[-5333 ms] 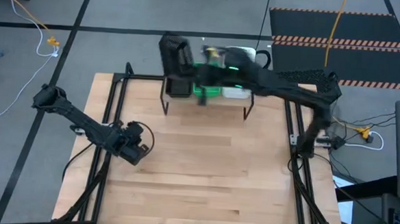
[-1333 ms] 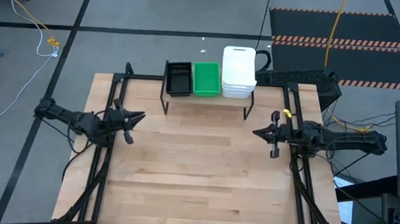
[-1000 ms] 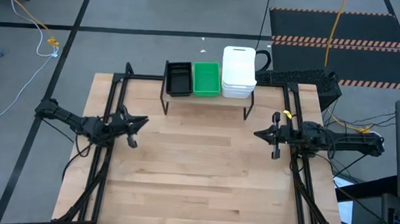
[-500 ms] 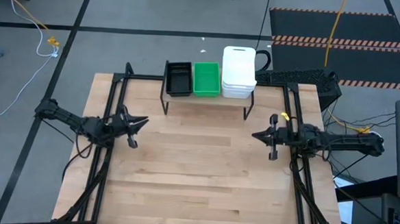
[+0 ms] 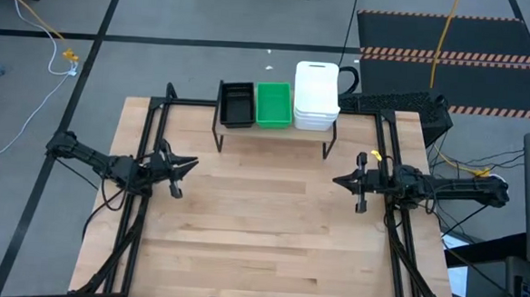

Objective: Stack baskets on shelf by color
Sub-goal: Return to Home Position

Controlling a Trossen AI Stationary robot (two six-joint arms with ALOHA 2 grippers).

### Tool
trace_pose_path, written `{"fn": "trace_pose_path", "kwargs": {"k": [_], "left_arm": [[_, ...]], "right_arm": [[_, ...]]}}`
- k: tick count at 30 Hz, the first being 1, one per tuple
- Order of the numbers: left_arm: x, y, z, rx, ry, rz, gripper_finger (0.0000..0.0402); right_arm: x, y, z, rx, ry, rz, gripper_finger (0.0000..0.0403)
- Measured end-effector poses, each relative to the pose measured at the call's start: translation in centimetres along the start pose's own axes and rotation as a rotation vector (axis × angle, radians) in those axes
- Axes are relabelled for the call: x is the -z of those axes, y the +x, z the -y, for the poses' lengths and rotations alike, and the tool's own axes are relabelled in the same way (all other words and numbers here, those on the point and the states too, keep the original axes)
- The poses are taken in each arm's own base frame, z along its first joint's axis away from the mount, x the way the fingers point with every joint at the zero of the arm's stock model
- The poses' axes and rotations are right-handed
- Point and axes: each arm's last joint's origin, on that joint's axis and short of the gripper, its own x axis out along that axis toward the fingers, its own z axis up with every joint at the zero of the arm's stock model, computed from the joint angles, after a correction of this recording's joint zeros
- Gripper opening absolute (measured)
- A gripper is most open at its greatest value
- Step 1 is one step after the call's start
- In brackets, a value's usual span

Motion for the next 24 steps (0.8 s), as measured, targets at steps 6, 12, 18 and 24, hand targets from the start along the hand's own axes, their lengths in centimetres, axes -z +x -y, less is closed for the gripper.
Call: {"fn": "trace_pose_path", "kwargs": {"k": [6,12,18,24], "left_arm": [[0.00,0.00,0.00,0.000,-0.002,0.000,0.0056],[0.00,0.00,0.00,0.000,-0.002,0.000,0.0056],[0.00,0.00,0.00,-0.001,-0.002,0.000,0.0056],[0.00,0.00,0.00,-0.001,-0.002,0.000,0.0056]], "right_arm": [[0.01,0.00,0.00,0.000,0.002,0.000,0.0000],[0.01,0.00,0.00,0.000,0.000,0.000,0.0000],[-0.25,0.01,0.02,0.003,-0.056,0.027,0.0000],[-0.32,0.01,0.03,0.004,-0.050,0.034,0.0000]]}}
